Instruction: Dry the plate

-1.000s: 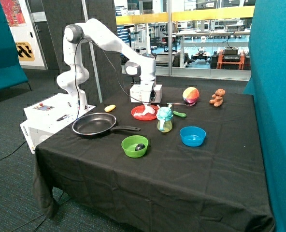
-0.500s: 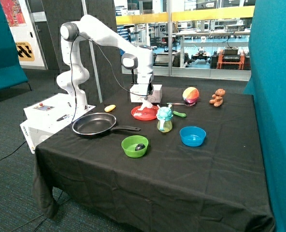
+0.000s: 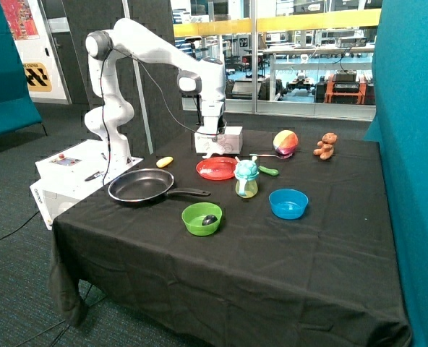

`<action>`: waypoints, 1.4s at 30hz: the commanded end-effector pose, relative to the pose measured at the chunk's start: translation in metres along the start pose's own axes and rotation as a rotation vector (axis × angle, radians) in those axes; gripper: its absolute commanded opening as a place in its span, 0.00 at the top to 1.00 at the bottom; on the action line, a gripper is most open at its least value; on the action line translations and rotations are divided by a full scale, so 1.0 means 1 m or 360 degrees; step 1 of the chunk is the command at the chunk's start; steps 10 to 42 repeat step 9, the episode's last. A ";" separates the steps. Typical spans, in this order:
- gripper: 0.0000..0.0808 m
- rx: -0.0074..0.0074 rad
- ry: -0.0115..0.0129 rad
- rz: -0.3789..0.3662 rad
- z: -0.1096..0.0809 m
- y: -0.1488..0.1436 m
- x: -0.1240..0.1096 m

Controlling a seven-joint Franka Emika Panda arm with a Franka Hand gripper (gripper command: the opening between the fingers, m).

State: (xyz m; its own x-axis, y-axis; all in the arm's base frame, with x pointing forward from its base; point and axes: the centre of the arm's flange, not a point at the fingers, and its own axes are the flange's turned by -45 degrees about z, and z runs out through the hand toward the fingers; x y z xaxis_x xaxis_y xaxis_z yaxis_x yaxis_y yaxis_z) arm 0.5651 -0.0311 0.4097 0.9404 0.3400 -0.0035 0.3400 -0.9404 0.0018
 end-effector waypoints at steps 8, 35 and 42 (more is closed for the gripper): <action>1.00 0.00028 0.00056 -0.0046 -0.009 0.003 0.004; 1.00 0.00027 0.00056 -0.0049 -0.009 0.003 0.004; 1.00 0.00027 0.00056 -0.0049 -0.009 0.003 0.004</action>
